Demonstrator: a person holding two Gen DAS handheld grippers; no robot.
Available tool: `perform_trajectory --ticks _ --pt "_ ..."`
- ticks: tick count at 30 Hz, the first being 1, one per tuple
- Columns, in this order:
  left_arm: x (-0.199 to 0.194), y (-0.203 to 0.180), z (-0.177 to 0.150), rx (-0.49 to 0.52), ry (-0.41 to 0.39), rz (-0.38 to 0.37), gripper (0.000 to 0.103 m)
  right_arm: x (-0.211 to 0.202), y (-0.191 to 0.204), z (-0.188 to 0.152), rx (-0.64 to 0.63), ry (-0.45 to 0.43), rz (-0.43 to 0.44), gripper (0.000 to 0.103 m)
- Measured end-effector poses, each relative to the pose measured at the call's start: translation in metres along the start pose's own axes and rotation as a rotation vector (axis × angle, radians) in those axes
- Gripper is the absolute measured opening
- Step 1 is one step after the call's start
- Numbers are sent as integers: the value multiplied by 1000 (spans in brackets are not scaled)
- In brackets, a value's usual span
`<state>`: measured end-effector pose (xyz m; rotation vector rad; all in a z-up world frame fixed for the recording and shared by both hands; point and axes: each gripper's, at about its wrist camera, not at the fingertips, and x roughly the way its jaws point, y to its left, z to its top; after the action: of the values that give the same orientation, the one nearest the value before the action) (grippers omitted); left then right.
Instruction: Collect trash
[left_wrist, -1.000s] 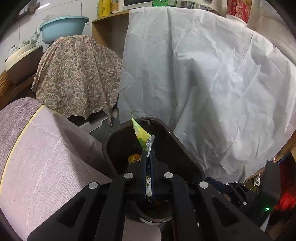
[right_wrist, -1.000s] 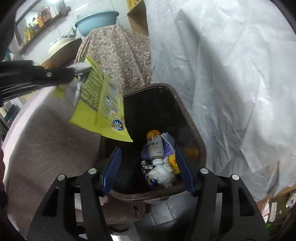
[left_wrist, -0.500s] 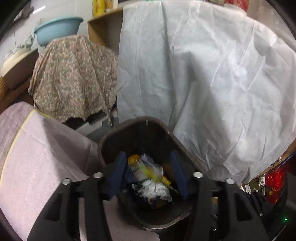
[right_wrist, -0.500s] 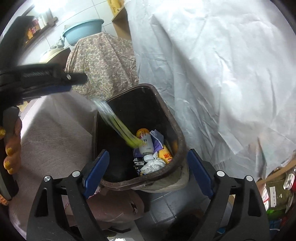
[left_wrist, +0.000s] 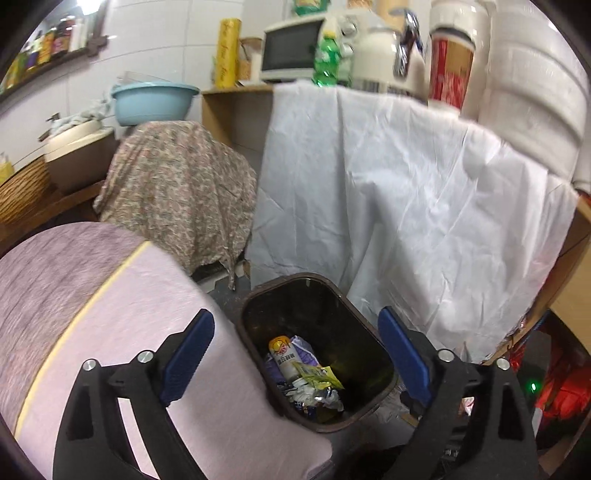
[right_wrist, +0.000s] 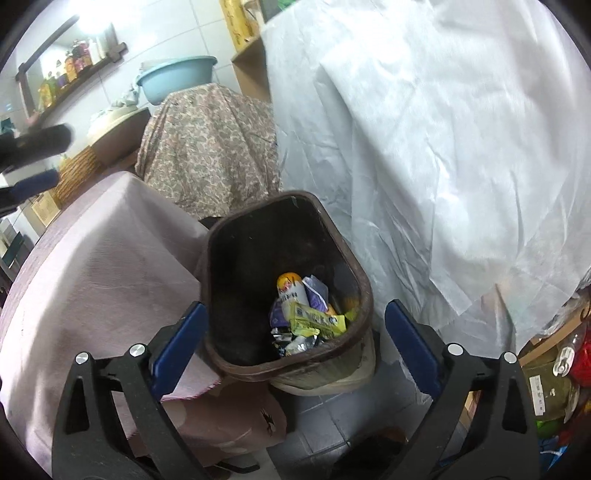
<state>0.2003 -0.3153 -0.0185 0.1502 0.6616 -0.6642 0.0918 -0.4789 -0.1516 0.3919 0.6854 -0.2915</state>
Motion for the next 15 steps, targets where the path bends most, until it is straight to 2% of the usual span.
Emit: perform_trajectory --ticks 4,9,15 --pt "-39 20 -11 -25 -52 28 95 -12 24 4 -57 -21 1 97" --pt "-81 46 -28 -77 -101 55 97 -36 60 3 -126 -55 81 97" --pt "-128 70 -55 -98 -162 154 97 -76 99 5 -191 -139 153 97"
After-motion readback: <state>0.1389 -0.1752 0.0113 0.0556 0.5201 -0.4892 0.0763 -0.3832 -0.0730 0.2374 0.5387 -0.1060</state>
